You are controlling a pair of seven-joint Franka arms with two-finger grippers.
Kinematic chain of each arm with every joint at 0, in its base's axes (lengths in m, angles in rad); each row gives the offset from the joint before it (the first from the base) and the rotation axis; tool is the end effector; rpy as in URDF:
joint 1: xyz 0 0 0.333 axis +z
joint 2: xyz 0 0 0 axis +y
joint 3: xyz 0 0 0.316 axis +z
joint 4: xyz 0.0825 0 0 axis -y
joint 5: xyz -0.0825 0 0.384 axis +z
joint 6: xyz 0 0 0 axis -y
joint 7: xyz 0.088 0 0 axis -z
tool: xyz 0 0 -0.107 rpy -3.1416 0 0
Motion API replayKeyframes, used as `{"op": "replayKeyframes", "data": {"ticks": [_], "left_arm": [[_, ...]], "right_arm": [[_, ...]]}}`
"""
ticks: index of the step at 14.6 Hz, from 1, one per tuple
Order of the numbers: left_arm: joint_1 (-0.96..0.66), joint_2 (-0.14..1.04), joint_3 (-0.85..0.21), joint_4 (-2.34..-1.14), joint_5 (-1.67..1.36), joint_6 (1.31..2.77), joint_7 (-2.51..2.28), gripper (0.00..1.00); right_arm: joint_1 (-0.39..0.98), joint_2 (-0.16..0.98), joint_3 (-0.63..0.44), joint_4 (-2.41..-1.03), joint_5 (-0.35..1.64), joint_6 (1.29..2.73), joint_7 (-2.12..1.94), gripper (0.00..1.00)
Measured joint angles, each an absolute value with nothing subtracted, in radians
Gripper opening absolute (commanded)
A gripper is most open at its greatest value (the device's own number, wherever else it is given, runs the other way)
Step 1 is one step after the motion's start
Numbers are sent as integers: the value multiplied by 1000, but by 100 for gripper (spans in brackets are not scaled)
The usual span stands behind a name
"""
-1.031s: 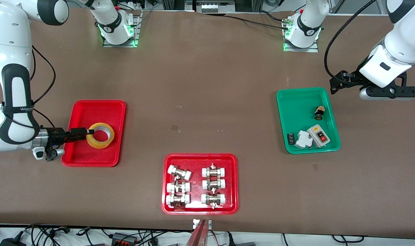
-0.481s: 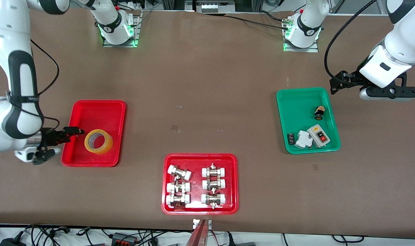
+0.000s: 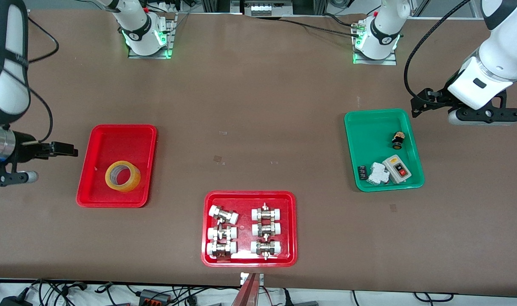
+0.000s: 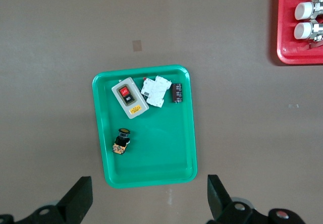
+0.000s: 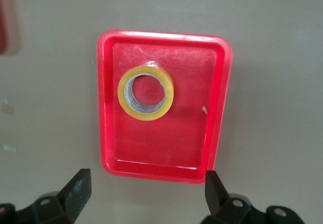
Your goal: Left arm passes tape to right arm into tray
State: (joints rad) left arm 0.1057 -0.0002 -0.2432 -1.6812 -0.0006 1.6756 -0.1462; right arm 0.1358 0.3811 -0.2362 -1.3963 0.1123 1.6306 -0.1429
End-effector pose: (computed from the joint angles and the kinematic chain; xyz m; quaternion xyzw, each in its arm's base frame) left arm 0.5553 -0.0769 0.5813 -1.0000 -0.0044 0.0027 0.0001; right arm 0.6567 -0.0306 0.4843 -0.9974 -0.0192 0.0662 0.0198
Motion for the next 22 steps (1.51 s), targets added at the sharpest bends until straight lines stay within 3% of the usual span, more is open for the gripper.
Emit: {"op": "replayKeyframes", "data": {"ticks": [4, 11, 17, 22], "left_arm": [[106, 0, -243, -1681, -1, 1675, -146, 100], [106, 0, -243, -1681, -1, 1675, -146, 100], [106, 0, -243, -1681, -1, 1675, -146, 100], [106, 0, -243, -1681, -1, 1675, -146, 100]], "right_arm": [[184, 296, -237, -1389, 94, 1614, -79, 100], [166, 256, -247, -1347, 94, 1636, -49, 100], [0, 241, -79, -1349, 47, 1646, -49, 100], [0, 148, -65, -1504, 8, 1746, -50, 100]]}}
